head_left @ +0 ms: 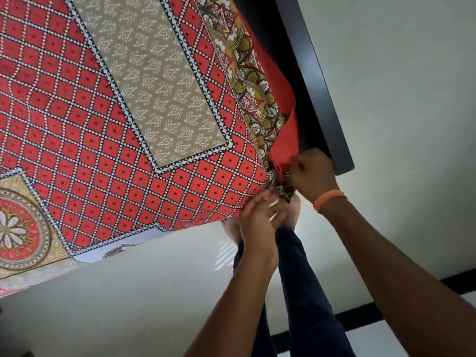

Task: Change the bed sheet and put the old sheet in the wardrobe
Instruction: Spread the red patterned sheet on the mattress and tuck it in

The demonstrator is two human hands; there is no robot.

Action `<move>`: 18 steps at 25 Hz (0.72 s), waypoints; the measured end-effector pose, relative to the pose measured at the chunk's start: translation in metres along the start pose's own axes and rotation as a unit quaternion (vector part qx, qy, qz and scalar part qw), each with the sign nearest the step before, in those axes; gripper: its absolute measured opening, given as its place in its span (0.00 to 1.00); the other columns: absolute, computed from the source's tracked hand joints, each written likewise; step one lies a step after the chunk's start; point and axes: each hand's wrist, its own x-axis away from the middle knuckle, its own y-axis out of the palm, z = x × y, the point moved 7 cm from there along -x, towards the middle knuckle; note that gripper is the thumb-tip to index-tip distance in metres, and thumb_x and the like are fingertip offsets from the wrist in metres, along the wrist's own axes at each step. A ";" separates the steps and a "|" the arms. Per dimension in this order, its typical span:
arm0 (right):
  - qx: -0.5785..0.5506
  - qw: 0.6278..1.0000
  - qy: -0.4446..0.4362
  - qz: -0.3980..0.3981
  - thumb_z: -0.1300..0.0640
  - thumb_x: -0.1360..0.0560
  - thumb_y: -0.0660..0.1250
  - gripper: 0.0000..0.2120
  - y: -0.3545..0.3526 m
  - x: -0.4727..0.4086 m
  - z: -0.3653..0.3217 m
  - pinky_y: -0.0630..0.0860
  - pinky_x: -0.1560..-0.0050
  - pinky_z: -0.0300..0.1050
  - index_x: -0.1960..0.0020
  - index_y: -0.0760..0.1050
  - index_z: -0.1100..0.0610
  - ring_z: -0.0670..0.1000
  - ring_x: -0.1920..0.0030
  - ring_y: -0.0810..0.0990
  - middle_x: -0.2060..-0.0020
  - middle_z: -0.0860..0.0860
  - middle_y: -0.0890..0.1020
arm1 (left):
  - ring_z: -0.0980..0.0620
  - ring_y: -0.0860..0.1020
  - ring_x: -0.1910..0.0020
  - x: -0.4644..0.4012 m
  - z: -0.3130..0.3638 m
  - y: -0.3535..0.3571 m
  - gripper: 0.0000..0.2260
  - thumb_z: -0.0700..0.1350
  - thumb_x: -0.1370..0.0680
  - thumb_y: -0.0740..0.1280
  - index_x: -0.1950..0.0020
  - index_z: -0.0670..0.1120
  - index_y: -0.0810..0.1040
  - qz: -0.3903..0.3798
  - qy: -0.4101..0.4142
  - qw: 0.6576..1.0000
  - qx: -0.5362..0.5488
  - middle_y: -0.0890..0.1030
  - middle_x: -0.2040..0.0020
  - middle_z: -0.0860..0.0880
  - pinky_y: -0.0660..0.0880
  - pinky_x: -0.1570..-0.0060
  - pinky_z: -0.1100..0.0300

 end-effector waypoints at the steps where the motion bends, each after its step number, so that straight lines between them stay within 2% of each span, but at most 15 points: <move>1: -0.107 0.991 0.023 0.072 0.55 0.30 0.60 0.16 -0.011 0.003 -0.001 0.69 0.56 0.38 0.52 0.83 0.61 0.52 0.57 0.76 0.57 0.56 0.79 | 0.45 0.82 0.46 -0.004 -0.004 -0.002 0.10 0.40 0.19 0.62 0.41 0.41 0.79 -0.001 -0.064 0.991 0.118 0.83 0.45 0.43 0.78 0.43 0.50; 2: -0.187 0.976 0.042 0.100 0.59 0.27 0.63 0.13 -0.010 0.006 -0.006 0.70 0.54 0.34 0.47 0.82 0.61 0.49 0.54 0.76 0.53 0.54 0.80 | 0.42 0.81 0.43 -0.008 -0.004 -0.004 0.12 0.40 0.18 0.61 0.38 0.38 0.77 0.007 -0.111 0.968 0.223 0.82 0.43 0.40 0.76 0.39 0.48; 3: -0.235 0.968 0.057 0.074 0.61 0.25 0.65 0.12 0.002 0.009 -0.013 0.70 0.53 0.29 0.44 0.81 0.61 0.47 0.52 0.76 0.51 0.53 0.80 | 0.40 0.79 0.41 -0.014 -0.002 -0.007 0.13 0.41 0.18 0.60 0.37 0.36 0.74 0.025 -0.132 0.943 0.305 0.80 0.42 0.38 0.74 0.36 0.46; 4: -0.264 0.962 0.071 0.020 0.62 0.24 0.64 0.13 0.024 0.011 -0.020 0.72 0.50 0.30 0.42 0.80 0.60 0.47 0.50 0.77 0.50 0.52 0.81 | 0.39 0.78 0.40 -0.020 0.002 -0.010 0.15 0.42 0.18 0.60 0.36 0.35 0.73 0.034 -0.136 0.923 0.358 0.79 0.41 0.37 0.73 0.34 0.44; 6: -0.323 0.934 0.136 -0.075 0.57 0.22 0.62 0.13 0.062 0.011 -0.024 0.77 0.45 0.44 0.40 0.80 0.57 0.50 0.48 0.81 0.47 0.51 0.84 | 0.37 0.77 0.39 -0.029 0.010 -0.009 0.16 0.45 0.18 0.61 0.36 0.35 0.74 0.033 -0.129 0.903 0.409 0.79 0.39 0.36 0.71 0.33 0.42; 7: -0.367 0.906 0.188 -0.096 0.53 0.22 0.61 0.14 0.072 0.008 -0.020 0.78 0.45 0.49 0.42 0.81 0.56 0.52 0.49 0.82 0.49 0.52 0.85 | 0.37 0.76 0.38 -0.033 0.011 -0.009 0.18 0.47 0.18 0.60 0.35 0.36 0.74 0.039 -0.134 0.895 0.424 0.78 0.39 0.37 0.70 0.33 0.41; 8: -0.420 0.871 0.232 -0.105 0.50 0.21 0.61 0.15 0.075 0.003 -0.014 0.79 0.49 0.49 0.45 0.82 0.58 0.52 0.52 0.83 0.53 0.53 0.85 | 0.36 0.76 0.38 -0.037 0.010 -0.009 0.19 0.49 0.19 0.60 0.35 0.37 0.74 0.049 -0.147 0.886 0.437 0.78 0.38 0.37 0.70 0.33 0.40; 10: -0.536 0.782 0.295 -0.121 0.48 0.19 0.58 0.19 0.077 -0.004 -0.007 0.76 0.57 0.44 0.47 0.79 0.62 0.52 0.58 0.79 0.59 0.54 0.82 | 0.36 0.76 0.39 -0.039 0.010 -0.009 0.21 0.51 0.20 0.60 0.34 0.38 0.73 0.057 -0.164 0.875 0.452 0.78 0.38 0.37 0.71 0.35 0.38; 12: -0.561 0.754 0.295 -0.174 0.43 0.18 0.53 0.25 0.081 -0.012 -0.013 0.75 0.56 0.43 0.38 0.76 0.62 0.52 0.55 0.76 0.54 0.56 0.79 | 0.35 0.75 0.38 -0.035 0.010 -0.010 0.21 0.50 0.20 0.61 0.33 0.37 0.72 0.040 -0.177 0.864 0.470 0.77 0.38 0.37 0.72 0.36 0.38; 14: -0.561 0.745 0.271 -0.236 0.35 0.20 0.51 0.32 0.089 -0.016 -0.033 0.76 0.47 0.47 0.34 0.74 0.60 0.53 0.49 0.79 0.47 0.55 0.80 | 0.34 0.76 0.38 -0.025 0.006 -0.011 0.20 0.49 0.20 0.62 0.33 0.37 0.72 0.019 -0.188 0.853 0.487 0.78 0.38 0.36 0.73 0.37 0.38; 15: -0.575 0.734 0.258 -0.254 0.33 0.21 0.52 0.32 0.093 -0.016 -0.043 0.78 0.45 0.49 0.36 0.76 0.59 0.55 0.48 0.81 0.46 0.56 0.82 | 0.34 0.76 0.38 -0.018 0.005 -0.012 0.20 0.48 0.20 0.62 0.34 0.36 0.72 0.007 -0.187 0.853 0.487 0.79 0.38 0.35 0.73 0.37 0.38; 18: -0.640 0.679 0.240 -0.269 0.32 0.23 0.54 0.30 0.101 -0.011 -0.062 0.81 0.48 0.52 0.45 0.79 0.56 0.57 0.54 0.85 0.52 0.58 0.84 | 0.32 0.77 0.38 -0.006 0.007 -0.017 0.22 0.50 0.20 0.63 0.34 0.34 0.72 -0.023 -0.176 0.869 0.462 0.79 0.39 0.33 0.74 0.38 0.39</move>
